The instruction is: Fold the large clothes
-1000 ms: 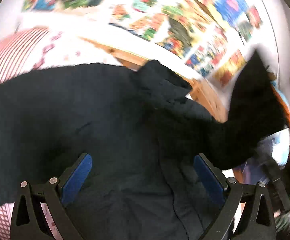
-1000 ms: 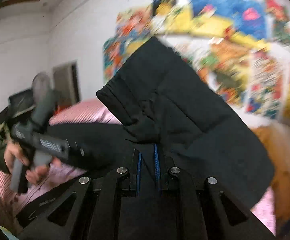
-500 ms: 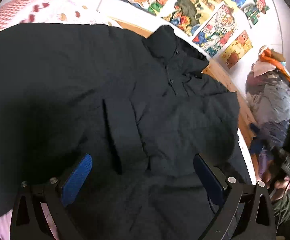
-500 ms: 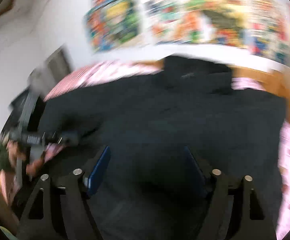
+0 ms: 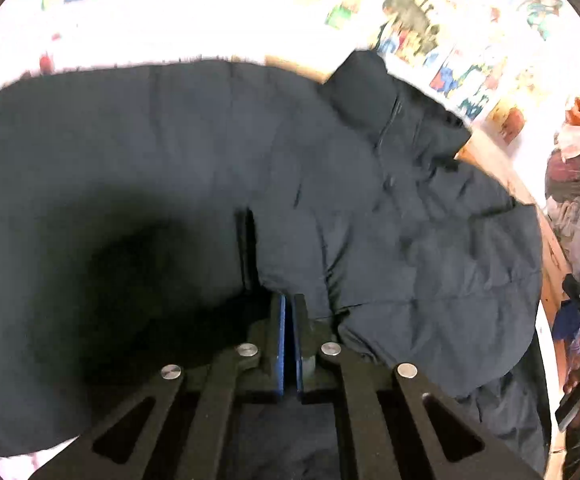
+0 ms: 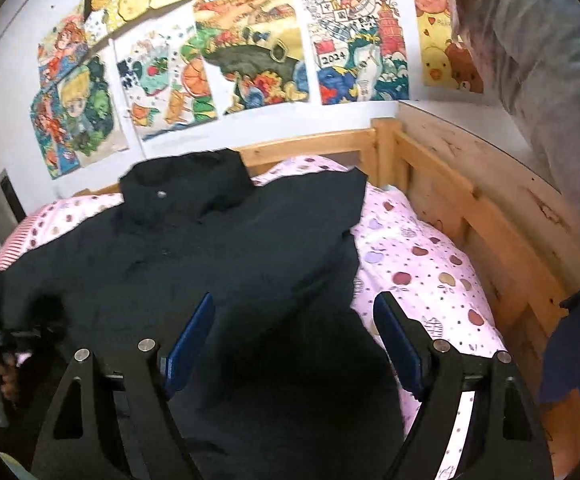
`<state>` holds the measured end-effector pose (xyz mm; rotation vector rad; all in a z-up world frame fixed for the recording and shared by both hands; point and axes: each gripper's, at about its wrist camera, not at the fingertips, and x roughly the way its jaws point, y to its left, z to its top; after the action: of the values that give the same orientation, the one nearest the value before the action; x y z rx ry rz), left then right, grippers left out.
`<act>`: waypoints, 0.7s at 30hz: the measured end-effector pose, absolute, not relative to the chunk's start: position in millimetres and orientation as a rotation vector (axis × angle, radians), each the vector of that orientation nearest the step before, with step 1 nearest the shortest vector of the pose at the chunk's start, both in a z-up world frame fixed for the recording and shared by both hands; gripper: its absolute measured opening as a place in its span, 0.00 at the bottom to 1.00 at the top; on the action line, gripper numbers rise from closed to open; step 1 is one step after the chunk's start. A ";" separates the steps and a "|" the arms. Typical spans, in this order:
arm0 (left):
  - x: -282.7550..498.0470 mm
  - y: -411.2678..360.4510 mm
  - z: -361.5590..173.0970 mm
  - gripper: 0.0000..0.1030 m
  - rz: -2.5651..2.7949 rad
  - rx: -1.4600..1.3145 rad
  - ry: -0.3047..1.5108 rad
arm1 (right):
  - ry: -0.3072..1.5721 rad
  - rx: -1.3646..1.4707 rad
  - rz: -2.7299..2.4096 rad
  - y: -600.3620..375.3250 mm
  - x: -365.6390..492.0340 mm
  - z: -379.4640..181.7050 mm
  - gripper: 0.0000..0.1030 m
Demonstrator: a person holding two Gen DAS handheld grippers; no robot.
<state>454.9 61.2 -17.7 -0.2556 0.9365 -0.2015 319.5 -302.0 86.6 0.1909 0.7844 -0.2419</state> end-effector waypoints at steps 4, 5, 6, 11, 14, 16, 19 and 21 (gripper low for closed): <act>443.6 73.2 17.2 0.03 -0.134 -0.164 0.798 | 0.808 0.141 -0.242 -294.1 336.8 82.2 0.75; 441.0 75.7 18.2 0.03 -0.112 -0.127 0.825 | 0.823 0.112 -0.219 -288.6 345.0 78.4 0.75; 439.6 77.9 14.5 0.03 -0.101 -0.108 0.857 | 0.841 0.085 -0.200 -284.5 351.3 75.2 0.75; 450.8 75.2 -35.0 0.04 -0.096 -0.038 1.104 | 1.032 -0.158 -0.180 -257.3 403.4 23.4 0.75; 456.0 69.4 -42.5 0.04 -0.100 -0.014 1.117 | 1.093 -0.185 -0.201 -251.5 412.9 -2.3 0.77; 456.8 68.8 -41.0 0.06 -0.107 -0.008 1.115 | 1.088 -0.182 -0.210 -250.2 412.1 -6.9 0.79; 449.8 83.0 -34.5 0.10 -0.114 -0.055 1.094 | 1.041 -0.186 -0.229 -245.3 405.3 2.2 0.80; 442.6 90.4 -29.4 0.20 -0.106 -0.042 1.089 | 0.952 -0.216 -0.229 -233.6 394.0 18.3 0.81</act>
<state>442.6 90.4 -29.4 -0.0419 1.0888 -0.1061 394.0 -233.6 18.3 -0.2157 0.9517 -0.2294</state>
